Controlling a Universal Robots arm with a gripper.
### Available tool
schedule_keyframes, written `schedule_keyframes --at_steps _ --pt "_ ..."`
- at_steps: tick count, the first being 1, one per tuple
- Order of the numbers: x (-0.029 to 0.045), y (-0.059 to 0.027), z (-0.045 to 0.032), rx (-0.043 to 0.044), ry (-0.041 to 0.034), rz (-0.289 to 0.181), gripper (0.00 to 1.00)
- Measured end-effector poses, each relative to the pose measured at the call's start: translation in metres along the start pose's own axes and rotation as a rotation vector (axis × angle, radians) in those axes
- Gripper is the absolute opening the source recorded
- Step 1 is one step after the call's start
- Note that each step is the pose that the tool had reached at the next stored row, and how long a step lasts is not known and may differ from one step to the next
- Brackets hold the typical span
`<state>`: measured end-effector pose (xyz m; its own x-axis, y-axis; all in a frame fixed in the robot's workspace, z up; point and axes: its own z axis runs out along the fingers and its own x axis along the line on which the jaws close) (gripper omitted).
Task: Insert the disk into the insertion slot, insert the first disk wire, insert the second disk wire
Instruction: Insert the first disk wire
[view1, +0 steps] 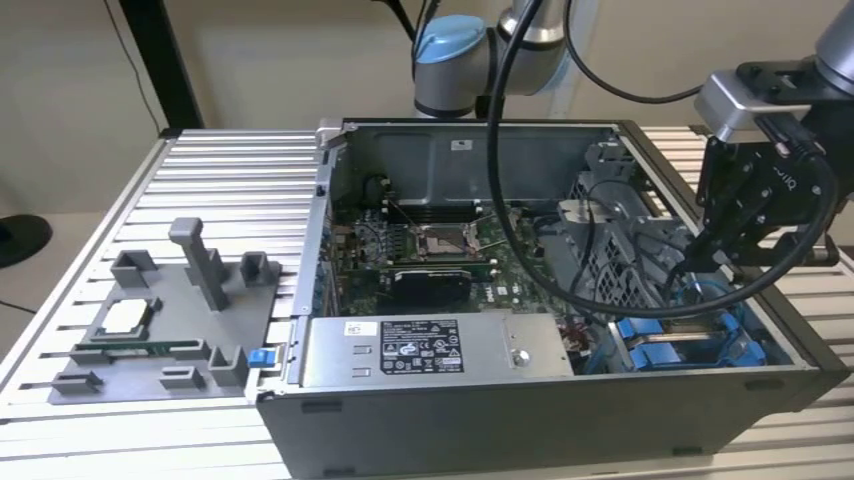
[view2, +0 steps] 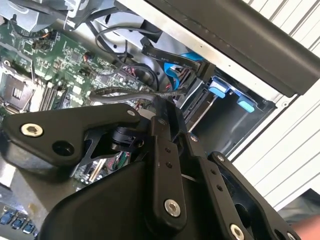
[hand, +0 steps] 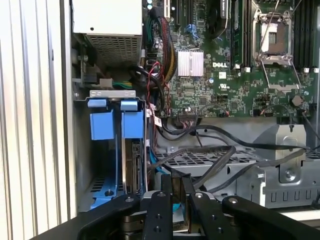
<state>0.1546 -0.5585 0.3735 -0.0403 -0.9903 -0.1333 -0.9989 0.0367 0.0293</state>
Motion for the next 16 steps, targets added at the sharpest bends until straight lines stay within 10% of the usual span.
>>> schedule_keyframes --at_steps 10,16 --pt "0.0008 -0.0003 0.0060 -0.0032 0.0494 0.002 0.00" --pt "0.0043 -0.0005 0.0064 -0.0031 0.0540 0.002 0.00"
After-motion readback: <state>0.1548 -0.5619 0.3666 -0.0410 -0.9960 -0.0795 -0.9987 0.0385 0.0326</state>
